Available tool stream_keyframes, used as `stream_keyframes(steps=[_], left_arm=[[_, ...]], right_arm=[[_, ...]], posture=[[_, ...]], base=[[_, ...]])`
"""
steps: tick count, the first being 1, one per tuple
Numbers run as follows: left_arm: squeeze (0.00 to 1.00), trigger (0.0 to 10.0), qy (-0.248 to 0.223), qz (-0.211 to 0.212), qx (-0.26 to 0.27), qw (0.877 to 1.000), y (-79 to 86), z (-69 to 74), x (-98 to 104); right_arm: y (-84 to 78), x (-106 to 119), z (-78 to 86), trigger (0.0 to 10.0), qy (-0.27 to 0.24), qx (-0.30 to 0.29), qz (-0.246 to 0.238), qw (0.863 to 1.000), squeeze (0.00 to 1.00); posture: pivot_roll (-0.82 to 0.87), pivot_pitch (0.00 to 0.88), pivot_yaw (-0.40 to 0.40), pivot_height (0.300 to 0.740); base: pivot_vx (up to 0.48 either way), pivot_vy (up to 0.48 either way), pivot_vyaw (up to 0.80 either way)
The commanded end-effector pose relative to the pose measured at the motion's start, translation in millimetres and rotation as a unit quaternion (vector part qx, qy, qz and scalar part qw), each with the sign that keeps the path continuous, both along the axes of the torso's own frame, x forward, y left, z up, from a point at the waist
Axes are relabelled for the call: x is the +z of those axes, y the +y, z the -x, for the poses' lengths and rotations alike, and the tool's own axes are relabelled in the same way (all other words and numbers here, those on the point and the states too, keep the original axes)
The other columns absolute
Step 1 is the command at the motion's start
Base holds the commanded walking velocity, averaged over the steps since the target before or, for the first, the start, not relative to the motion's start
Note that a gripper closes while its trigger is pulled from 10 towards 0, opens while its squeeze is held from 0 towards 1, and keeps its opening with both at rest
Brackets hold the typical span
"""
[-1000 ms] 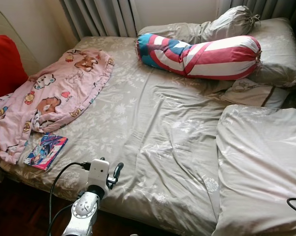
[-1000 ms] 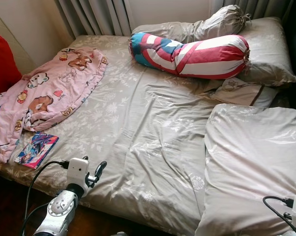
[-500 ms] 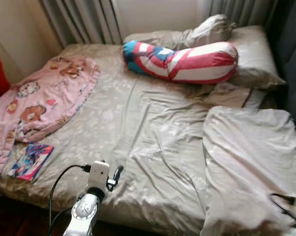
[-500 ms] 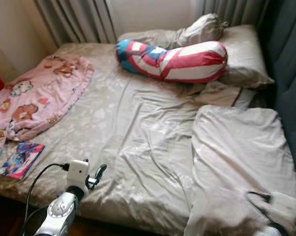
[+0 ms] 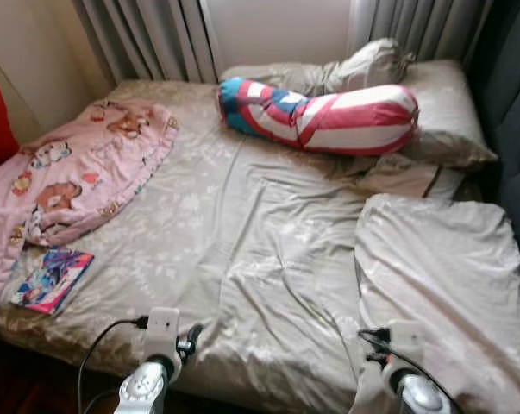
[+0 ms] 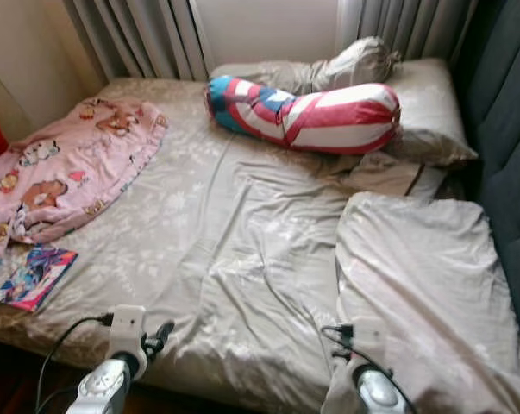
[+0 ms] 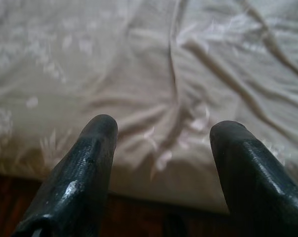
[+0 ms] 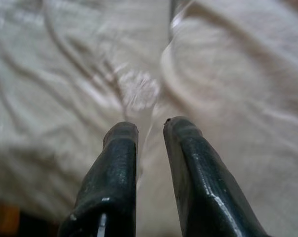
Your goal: Clean up the room
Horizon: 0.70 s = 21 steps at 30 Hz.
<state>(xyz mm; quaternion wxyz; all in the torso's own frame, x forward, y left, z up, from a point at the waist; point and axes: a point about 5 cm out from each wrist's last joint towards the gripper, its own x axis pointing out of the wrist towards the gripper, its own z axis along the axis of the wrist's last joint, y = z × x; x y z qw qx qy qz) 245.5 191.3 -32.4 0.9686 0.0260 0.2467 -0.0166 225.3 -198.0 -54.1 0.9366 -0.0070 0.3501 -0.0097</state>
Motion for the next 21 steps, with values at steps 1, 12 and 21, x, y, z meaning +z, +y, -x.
stream_keyframes(steps=[1,12,21], left_arm=[[0.00,10.0,0.035,-0.003,0.009,0.999,3.8,10.2,-9.6],[0.00,10.0,0.119,-0.017,0.026,0.992,1.7,24.6,-26.5],[0.00,10.0,0.133,0.020,0.103,0.986,3.9,29.5,-30.6]], right_arm=[[1.7,-5.5,6.0,10.0,0.027,0.016,0.004,0.999,0.00],[2.8,-12.4,13.3,10.0,0.070,0.056,0.045,0.995,0.00],[8.6,-12.1,10.3,10.0,0.075,0.065,0.044,0.994,0.00]], posture=[[0.02,0.032,0.019,0.740],[0.03,0.000,-0.003,0.740],[0.04,0.000,-0.021,0.740]], base=[[0.000,0.000,0.00],[0.000,0.000,0.00],[0.000,0.000,0.00]])
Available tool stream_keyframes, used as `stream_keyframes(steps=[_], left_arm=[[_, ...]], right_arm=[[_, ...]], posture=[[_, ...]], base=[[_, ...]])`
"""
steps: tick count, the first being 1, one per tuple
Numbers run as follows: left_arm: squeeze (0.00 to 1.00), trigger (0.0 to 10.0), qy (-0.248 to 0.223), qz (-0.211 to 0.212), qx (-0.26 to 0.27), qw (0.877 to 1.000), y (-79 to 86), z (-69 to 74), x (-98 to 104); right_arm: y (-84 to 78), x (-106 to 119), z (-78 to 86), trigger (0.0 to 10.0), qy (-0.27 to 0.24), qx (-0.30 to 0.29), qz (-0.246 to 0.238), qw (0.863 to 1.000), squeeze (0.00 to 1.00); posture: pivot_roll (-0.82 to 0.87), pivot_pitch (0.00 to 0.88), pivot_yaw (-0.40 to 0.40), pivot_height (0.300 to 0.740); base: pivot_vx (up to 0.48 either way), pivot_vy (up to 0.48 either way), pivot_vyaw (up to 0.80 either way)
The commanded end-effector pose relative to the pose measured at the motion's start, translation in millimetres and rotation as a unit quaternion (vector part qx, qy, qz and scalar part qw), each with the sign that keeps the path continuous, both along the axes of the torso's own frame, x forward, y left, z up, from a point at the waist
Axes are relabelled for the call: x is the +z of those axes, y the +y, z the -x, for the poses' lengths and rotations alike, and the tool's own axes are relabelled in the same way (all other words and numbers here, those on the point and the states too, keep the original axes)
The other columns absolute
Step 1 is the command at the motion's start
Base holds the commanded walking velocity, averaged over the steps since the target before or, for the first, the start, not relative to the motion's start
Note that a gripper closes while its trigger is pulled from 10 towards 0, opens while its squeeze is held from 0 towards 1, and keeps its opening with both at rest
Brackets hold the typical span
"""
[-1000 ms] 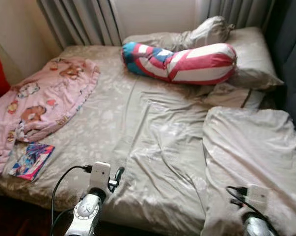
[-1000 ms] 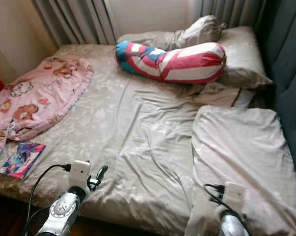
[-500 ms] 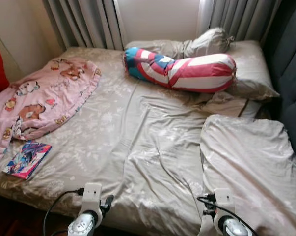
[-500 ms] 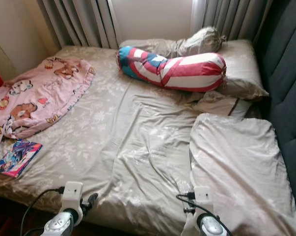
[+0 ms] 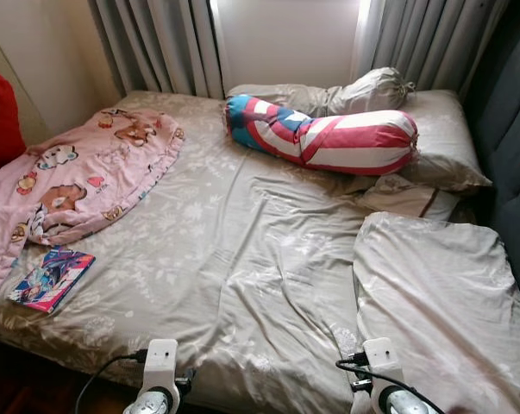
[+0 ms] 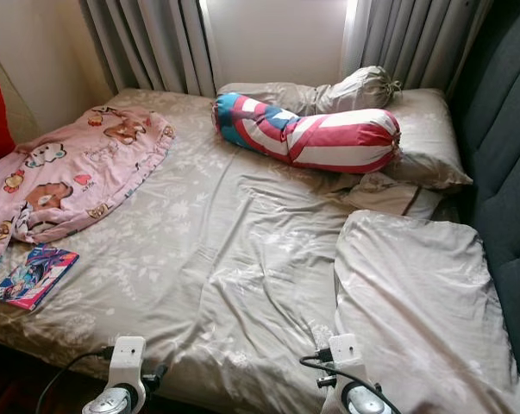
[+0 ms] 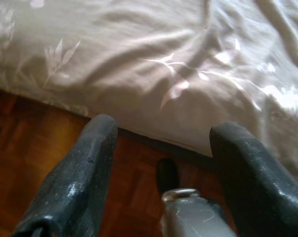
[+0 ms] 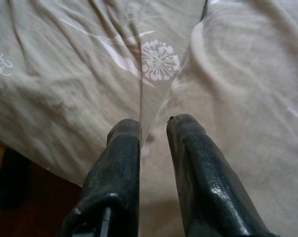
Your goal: Clean up the room
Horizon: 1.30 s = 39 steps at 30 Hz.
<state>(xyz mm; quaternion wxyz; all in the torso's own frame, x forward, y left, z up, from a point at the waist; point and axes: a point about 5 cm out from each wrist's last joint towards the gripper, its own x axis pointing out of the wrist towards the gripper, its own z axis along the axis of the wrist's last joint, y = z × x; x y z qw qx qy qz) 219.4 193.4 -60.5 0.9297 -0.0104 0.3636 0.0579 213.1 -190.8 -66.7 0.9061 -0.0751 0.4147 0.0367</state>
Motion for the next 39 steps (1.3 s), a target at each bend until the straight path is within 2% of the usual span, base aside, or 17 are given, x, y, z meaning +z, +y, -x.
stream_keyframes(steps=[1,4,9,13,23,30,39], left_arm=[[0.00,10.0,0.012,0.007,0.021,1.000,1.6,1.3,-1.6],[0.00,10.0,0.035,0.013,0.001,0.999,-0.4,2.7,-4.0],[0.00,10.0,0.049,0.016,0.008,0.999,-0.7,6.8,-7.0],[0.00,10.0,0.052,0.012,0.008,0.999,-2.5,8.2,-8.1],[0.00,10.0,0.058,0.005,0.026,0.998,12.8,12.4,-8.2],[0.00,10.0,0.044,0.006,0.028,0.999,8.8,1.8,-2.9],[0.00,10.0,0.046,-0.001,0.022,0.999,9.1,1.9,-2.9]], right_arm=[[2.8,0.0,-1.4,10.0,0.006,-0.002,-0.005,1.000,0.00],[3.3,-2.0,1.3,10.0,0.013,-0.017,-0.011,1.000,0.00],[2.4,-2.0,1.1,10.0,0.016,-0.024,-0.012,1.000,0.00],[0.3,2.2,-6.2,10.0,0.012,-0.027,-0.008,1.000,0.00],[2.8,4.8,-11.4,10.0,0.010,-0.023,-0.009,1.000,0.00],[2.9,8.1,-16.9,10.0,0.004,-0.029,-0.013,0.999,0.00],[3.4,6.9,-15.3,10.0,0.008,-0.028,-0.011,0.999,0.00]], posture=[[0.05,0.000,-0.025,0.740],[0.04,0.000,-0.027,0.740],[0.04,0.000,-0.034,0.740],[0.04,0.000,-0.047,0.740],[0.05,0.000,-0.049,0.740],[0.05,0.000,-0.042,0.740],[0.05,0.000,-0.033,0.740]], base=[[0.000,0.000,0.00],[0.000,0.000,0.00],[0.000,0.000,0.00],[0.000,0.000,0.00],[0.000,0.000,0.00],[0.000,0.000,0.00],[0.000,0.000,0.00]])
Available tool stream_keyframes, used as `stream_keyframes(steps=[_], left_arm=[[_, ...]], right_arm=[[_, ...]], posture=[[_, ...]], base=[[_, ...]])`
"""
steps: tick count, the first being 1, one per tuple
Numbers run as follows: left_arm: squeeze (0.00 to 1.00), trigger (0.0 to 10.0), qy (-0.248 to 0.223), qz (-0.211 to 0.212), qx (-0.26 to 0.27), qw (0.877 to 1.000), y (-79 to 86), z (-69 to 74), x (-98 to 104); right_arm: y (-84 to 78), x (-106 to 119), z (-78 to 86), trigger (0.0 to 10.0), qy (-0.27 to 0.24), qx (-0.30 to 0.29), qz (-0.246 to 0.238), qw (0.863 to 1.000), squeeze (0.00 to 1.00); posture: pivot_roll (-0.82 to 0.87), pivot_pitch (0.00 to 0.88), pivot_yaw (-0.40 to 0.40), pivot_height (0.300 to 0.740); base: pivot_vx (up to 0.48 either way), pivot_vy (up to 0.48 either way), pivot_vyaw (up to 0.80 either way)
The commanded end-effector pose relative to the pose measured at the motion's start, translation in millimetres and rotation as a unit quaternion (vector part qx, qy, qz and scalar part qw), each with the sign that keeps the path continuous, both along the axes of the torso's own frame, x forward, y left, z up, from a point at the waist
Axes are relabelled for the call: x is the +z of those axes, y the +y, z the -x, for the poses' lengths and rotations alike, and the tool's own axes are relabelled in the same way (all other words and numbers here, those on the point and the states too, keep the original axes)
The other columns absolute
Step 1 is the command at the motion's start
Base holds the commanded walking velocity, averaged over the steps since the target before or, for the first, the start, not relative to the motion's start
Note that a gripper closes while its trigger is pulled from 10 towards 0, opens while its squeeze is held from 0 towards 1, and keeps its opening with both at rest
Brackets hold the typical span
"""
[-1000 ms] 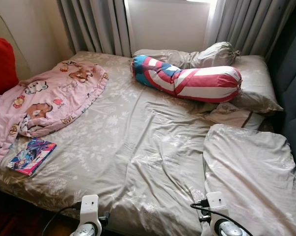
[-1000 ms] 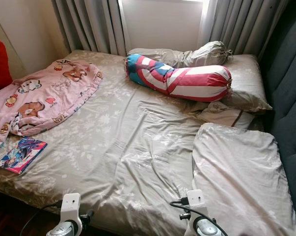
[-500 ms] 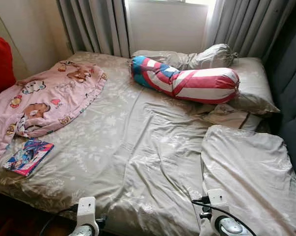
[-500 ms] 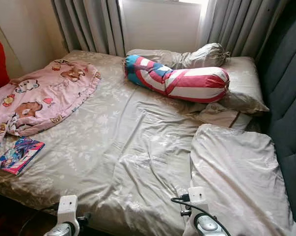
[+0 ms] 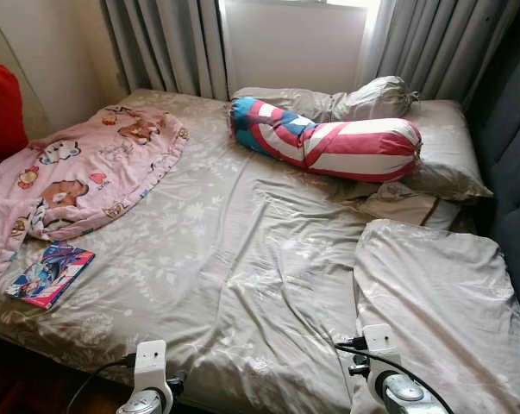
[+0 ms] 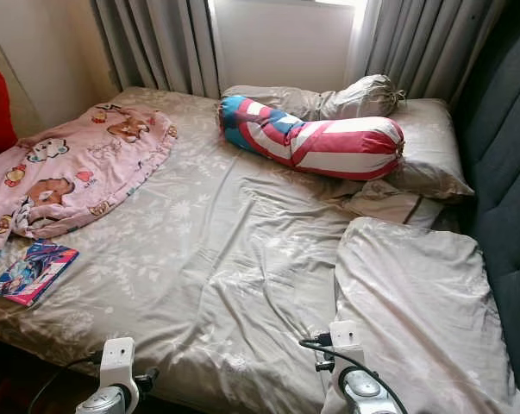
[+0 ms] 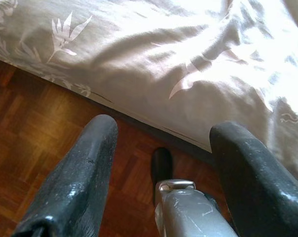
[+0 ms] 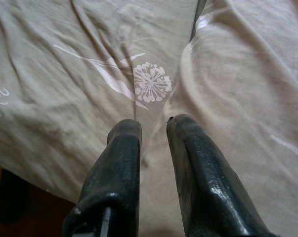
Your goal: Clean up the room
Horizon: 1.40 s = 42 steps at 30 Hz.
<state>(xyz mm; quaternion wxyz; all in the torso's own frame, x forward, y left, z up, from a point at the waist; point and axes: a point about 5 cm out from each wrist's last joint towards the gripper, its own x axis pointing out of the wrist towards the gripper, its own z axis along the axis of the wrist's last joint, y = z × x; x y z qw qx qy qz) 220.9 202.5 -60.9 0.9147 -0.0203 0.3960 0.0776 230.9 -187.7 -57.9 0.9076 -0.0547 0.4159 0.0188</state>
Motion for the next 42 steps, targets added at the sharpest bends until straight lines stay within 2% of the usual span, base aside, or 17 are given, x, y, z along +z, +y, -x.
stream_keyframes(steps=[1,19,42], left_arm=[[0.00,10.0,0.012,-0.006,-0.003,1.000,0.0,3.6,-2.6],[0.00,10.0,0.021,-0.014,-0.021,0.999,0.4,4.6,-3.3],[0.00,10.0,0.019,-0.018,-0.020,0.999,4.2,2.3,-1.3]], right_arm=[[0.1,-2.6,3.5,10.0,0.010,-0.004,-0.001,1.000,0.00],[-7.6,-6.5,11.5,10.0,0.018,-0.053,-0.017,0.998,0.00],[-4.8,-5.3,8.6,10.0,0.015,-0.059,-0.024,0.998,0.00]], posture=[[0.05,0.000,-0.033,0.740],[0.04,0.000,-0.022,0.740],[0.05,0.000,-0.018,0.740]], base=[[0.000,0.000,0.00],[0.000,0.000,0.00],[0.000,0.406,0.00]])
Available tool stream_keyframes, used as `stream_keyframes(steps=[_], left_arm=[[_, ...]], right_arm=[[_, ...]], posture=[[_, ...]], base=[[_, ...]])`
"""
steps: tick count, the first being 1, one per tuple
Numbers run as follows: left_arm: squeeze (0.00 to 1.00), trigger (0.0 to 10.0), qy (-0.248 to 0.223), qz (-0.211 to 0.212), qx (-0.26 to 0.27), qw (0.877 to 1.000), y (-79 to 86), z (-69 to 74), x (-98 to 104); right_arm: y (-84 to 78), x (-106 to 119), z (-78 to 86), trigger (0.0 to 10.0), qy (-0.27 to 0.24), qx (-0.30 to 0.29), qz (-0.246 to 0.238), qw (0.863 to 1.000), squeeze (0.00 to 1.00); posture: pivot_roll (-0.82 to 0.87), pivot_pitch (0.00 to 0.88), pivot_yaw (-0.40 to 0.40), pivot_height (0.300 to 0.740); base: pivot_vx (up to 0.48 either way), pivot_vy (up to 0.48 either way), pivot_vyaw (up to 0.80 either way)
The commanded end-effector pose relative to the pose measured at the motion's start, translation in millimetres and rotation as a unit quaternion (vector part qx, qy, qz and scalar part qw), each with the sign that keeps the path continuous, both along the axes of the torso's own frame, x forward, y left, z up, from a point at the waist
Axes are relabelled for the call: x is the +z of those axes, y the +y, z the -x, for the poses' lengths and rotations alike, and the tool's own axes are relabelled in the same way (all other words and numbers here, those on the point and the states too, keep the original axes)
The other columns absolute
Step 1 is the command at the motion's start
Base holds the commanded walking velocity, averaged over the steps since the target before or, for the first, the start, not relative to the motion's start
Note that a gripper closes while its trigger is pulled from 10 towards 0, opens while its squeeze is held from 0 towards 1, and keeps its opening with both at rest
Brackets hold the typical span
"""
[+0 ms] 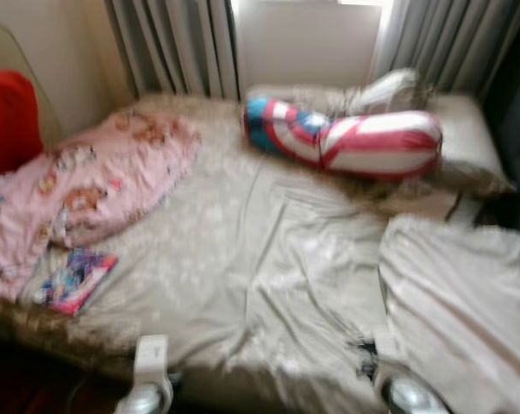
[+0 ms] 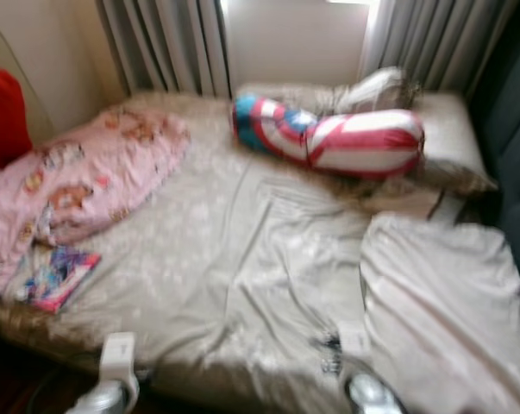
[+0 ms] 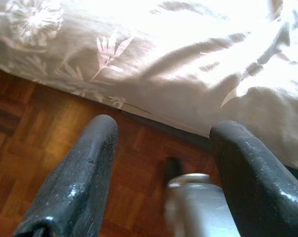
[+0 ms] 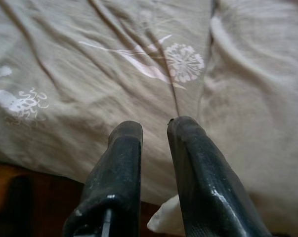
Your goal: Clean up the room
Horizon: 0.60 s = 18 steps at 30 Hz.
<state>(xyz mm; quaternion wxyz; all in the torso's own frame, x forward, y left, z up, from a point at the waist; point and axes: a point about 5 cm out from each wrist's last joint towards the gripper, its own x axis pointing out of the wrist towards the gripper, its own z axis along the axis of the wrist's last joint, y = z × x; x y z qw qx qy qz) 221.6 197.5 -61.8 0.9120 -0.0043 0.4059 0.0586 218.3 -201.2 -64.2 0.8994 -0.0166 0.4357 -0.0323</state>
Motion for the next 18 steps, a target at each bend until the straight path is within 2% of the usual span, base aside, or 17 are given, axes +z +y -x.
stream_keyframes(steps=[1,18], left_arm=[[0.00,10.0,0.007,-0.011,0.004,1.000,9.1,2.9,-0.4],[0.00,10.0,0.006,-0.010,0.006,1.000,9.0,2.5,-0.2]], right_arm=[[8.9,1.2,-4.3,10.0,-0.005,0.005,-0.011,1.000,0.00],[8.3,1.4,-4.6,10.0,-0.004,0.006,-0.012,1.000,0.00]], posture=[[0.05,0.000,-0.019,0.740],[0.05,0.000,-0.023,0.740]], base=[[0.000,0.409,0.00],[0.000,0.407,0.00]])
